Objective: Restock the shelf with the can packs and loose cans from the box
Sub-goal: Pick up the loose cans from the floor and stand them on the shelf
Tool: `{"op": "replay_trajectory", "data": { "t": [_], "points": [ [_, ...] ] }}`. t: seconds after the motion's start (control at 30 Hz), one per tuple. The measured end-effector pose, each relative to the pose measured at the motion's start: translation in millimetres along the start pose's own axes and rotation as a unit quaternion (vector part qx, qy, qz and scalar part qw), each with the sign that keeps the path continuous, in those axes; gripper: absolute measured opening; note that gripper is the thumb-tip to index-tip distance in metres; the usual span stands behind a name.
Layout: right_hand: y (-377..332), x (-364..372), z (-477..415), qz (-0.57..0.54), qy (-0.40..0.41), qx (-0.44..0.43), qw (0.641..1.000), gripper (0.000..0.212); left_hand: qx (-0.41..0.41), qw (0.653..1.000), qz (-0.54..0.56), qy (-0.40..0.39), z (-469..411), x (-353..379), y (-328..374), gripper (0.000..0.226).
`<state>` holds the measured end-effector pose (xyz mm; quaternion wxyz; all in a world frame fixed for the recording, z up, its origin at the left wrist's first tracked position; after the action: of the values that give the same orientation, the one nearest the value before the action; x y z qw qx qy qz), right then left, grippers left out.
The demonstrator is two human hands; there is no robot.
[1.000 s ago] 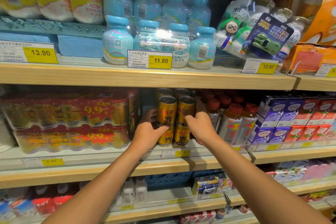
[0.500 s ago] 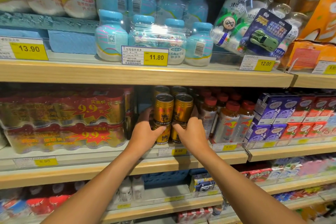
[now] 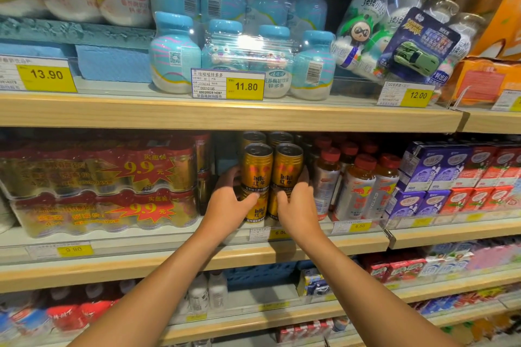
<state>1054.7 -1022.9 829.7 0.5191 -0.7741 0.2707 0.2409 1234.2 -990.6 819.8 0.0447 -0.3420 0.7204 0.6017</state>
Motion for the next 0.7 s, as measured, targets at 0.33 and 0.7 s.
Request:
{"op": "replay_trajectory", "data": {
  "t": [0.33,0.7],
  "points": [
    [6.5,-0.2,-0.5,-0.033,-0.012,0.007,0.999,0.016,0.004,1.000,-0.019,-0.003,0.7,1.4,1.2,0.066],
    [-0.6,-12.4,17.5,-0.052,-0.017,-0.018,0.998,0.040,-0.005,1.000,-0.020,0.004,7.9,-6.1,15.0,0.070]
  ]
}}
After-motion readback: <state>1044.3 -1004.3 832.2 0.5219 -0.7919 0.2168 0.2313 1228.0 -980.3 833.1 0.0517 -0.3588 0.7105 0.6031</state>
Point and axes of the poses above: each hand's wrist, its own z-axis away from the middle knuckle, its own x-axis out of the palm, y = z × x, the point moved 8 cm from there along -z, towards the middle knuckle, and after that the axes turned 5 degrees about -x, right-handed, at the moved point
